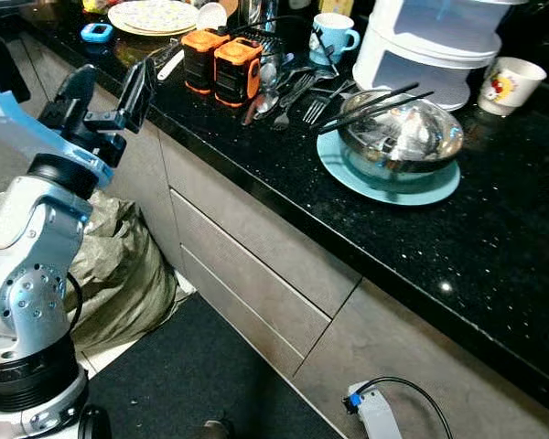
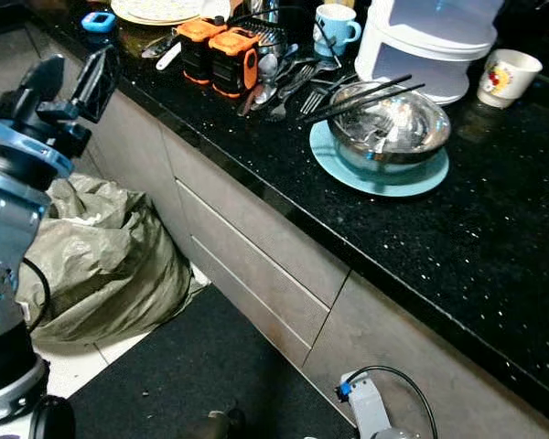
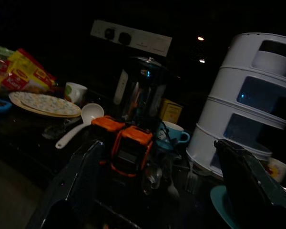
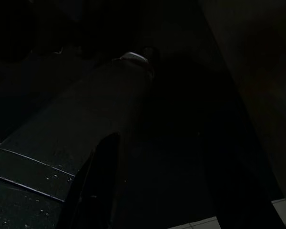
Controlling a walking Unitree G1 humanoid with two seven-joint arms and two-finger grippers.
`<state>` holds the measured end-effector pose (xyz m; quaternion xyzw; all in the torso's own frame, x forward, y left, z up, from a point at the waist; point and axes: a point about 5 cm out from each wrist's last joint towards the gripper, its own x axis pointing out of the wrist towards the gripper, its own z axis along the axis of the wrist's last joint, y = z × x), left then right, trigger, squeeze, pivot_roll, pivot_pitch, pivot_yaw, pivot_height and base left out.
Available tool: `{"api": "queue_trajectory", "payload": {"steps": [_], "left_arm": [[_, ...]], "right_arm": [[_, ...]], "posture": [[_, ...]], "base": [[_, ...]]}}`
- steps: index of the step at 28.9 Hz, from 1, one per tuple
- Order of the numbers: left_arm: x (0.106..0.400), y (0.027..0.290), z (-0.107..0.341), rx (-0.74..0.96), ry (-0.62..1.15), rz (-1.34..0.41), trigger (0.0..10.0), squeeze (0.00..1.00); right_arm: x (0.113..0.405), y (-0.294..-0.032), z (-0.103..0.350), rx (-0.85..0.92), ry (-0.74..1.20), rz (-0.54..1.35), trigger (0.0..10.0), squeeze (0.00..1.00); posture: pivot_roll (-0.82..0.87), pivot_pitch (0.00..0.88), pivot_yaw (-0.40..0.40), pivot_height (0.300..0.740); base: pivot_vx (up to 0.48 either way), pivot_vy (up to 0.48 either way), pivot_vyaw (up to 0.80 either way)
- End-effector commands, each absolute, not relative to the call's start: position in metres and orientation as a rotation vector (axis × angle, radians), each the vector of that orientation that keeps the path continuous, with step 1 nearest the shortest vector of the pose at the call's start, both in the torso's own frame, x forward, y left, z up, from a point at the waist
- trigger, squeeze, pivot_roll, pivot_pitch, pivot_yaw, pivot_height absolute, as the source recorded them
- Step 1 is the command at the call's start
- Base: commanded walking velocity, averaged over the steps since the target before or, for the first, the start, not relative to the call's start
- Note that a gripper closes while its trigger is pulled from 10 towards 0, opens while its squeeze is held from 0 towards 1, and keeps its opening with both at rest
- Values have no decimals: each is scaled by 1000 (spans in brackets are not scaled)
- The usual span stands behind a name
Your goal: Kitchen organization
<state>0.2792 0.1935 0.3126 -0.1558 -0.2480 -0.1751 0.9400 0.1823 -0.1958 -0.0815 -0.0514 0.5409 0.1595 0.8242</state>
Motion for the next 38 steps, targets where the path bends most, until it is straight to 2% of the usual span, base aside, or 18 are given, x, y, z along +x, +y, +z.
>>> {"api": "queue_trajectory", "payload": {"steps": [1,7,14,23,33,34,35,38], "left_arm": [[282,193,304,-388,-473,-404,10000,0],[282,192,303,-484,-478,-481,10000,0],[287,192,308,-567,-487,-565,10000,0],[298,206,311,-628,-503,-510,10000,0],[318,212,299,-748,-438,-503,10000,0],[335,208,293,-879,-402,-545,10000,0],[342,206,291,-933,-388,-566,10000,0],[348,202,287,-977,-368,-590,10000,0]], "right_arm": [[168,-198,-88,-91,1208,326,10000,0],[167,-199,-88,-90,1209,330,10000,0],[167,-200,-88,-97,1203,318,10000,0],[168,-201,-87,-109,1200,315,10000,0],[168,-202,-87,-114,1197,307,10000,0],[168,-204,-87,-126,1199,306,10000,0],[167,-205,-87,-131,1200,306,10000,0],[167,-206,-87,-136,1201,306,10000,0]], "posture": [[121,161,-45,740],[116,153,-45,740],[109,143,-45,740],[100,153,-51,740],[84,168,-54,740],[70,181,-67,740],[68,182,-67,740],[62,184,-68,740]], "base": [[0,0,-800],[0,0,-800],[0,0,0],[0,0,0],[0,0,0],[0,0,0],[0,0,0],[0,0,0]]}}
